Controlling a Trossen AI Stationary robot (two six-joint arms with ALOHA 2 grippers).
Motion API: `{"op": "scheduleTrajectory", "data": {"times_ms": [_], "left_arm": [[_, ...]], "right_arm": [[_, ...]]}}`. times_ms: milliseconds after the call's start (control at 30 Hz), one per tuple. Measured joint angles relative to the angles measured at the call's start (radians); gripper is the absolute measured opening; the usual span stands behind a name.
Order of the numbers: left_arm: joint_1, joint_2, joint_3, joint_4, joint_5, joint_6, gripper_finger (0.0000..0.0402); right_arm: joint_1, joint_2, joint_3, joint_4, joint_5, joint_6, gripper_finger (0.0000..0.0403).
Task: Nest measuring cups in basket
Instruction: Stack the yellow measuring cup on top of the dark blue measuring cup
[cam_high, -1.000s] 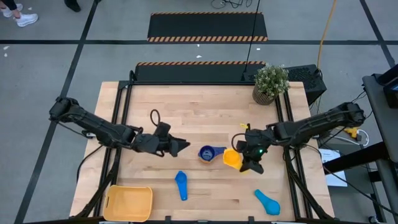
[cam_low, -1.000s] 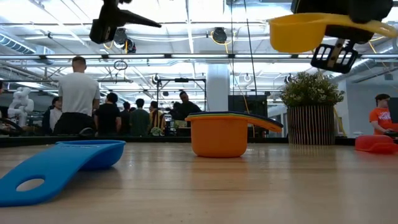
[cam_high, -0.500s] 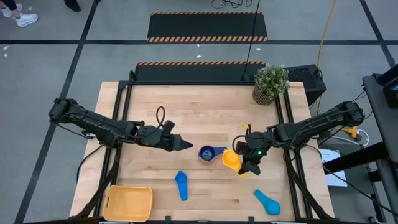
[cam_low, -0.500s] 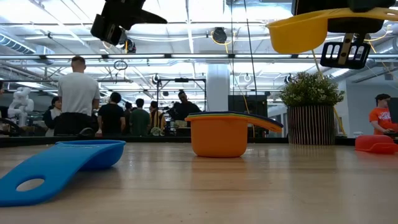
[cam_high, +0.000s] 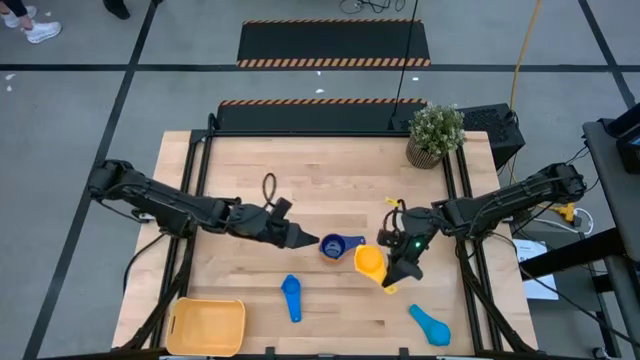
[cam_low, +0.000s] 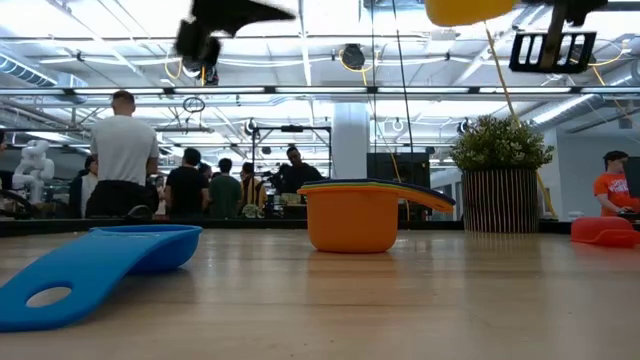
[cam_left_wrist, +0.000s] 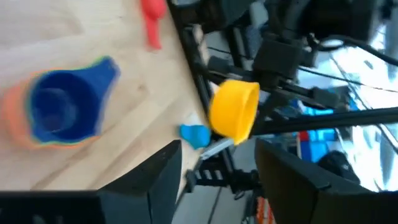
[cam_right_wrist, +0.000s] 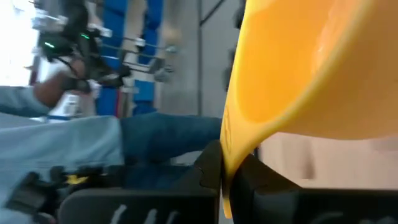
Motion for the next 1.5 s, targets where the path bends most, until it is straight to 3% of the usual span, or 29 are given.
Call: {"op": "scheduleTrajectory", "data": {"times_ms": [333, 667, 1033, 1500], "left_arm": [[0.035, 0.201, 0.19, 0.019, 0.113, 0.079, 0.0205], [0.069, 0.354, 0.32, 0.074, 0.258, 0.124, 0.0205], [0.081, 0.369, 0.32, 0.16, 0.284, 0.166, 0.0205], [0.086, 0.372, 0.319, 0.199, 0.39, 0.173, 0.0204]], "right_arm": [[0.004, 0.0, 0.0, 0.132, -0.123, 0.143, 0.0], [0.01, 0.0, 0.0, 0.146, -0.202, 0.148, 0.0], [0.01, 0.003, 0.0, 0.138, -0.251, 0.05, 0.0], [-0.007, 0.024, -0.001, 0.115, -0.252, -0.002, 0.0]]}}
